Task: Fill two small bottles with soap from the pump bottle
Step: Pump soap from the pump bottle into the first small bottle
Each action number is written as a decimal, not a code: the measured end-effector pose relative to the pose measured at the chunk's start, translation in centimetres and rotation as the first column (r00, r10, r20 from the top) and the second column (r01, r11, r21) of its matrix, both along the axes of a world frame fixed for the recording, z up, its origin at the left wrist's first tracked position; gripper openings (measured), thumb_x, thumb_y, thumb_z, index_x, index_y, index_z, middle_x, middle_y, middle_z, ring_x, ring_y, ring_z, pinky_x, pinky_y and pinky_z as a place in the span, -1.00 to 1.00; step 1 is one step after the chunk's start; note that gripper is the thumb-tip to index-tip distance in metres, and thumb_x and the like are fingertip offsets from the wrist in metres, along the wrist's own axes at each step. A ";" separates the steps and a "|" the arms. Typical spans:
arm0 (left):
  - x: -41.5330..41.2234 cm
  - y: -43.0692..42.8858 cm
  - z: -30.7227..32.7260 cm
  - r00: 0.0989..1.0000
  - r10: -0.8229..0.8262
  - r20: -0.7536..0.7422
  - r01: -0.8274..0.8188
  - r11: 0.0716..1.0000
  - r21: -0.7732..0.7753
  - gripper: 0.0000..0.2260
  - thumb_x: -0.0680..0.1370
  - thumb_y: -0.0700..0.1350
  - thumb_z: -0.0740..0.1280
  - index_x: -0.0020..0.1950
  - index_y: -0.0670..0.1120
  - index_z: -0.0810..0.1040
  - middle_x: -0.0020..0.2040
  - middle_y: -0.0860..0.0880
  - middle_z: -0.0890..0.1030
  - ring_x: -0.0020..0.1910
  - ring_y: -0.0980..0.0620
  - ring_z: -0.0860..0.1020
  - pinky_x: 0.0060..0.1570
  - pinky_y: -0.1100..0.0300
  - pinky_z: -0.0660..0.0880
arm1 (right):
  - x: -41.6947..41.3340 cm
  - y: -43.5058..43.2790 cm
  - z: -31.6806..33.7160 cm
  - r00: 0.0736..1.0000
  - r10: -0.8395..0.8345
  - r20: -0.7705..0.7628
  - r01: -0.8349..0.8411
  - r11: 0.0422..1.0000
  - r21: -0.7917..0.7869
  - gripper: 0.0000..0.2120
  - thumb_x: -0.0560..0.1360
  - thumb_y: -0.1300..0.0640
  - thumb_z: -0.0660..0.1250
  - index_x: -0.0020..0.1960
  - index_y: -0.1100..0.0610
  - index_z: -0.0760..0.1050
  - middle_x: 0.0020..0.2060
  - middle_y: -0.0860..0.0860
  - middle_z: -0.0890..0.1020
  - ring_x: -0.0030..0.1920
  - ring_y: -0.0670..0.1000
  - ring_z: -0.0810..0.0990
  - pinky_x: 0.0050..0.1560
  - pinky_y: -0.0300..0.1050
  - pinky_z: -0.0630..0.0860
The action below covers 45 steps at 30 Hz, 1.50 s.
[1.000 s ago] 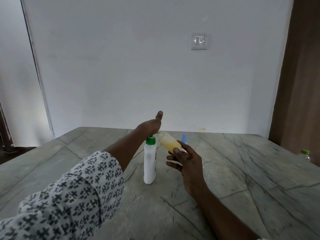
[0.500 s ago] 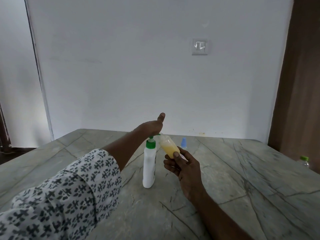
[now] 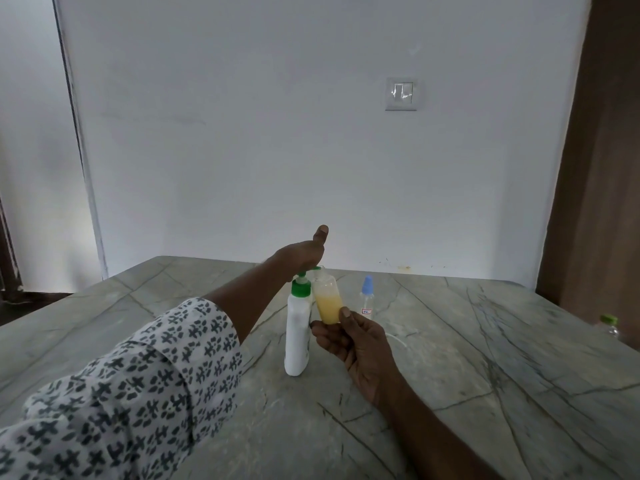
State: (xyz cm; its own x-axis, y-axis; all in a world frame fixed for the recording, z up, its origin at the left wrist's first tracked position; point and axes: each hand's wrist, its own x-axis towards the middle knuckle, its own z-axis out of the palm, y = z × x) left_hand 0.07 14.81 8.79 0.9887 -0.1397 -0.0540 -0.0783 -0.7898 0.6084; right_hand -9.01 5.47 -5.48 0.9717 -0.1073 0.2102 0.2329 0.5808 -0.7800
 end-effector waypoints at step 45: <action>0.6 -0.2 -1.5 1.000 -0.002 0.022 0.002 1.000 -0.025 -0.25 0.58 0.32 -0.25 0.53 -0.17 0.19 0.51 -0.24 0.24 0.48 -0.20 0.23 0.46 -0.05 0.11 | 0.3 -0.8 -0.2 0.946 -0.317 0.062 0.321 0.943 -0.082 -0.65 0.53 0.20 0.35 0.31 0.16 0.50 -0.05 0.23 0.70 -0.13 0.20 0.72 -0.17 -0.06 0.66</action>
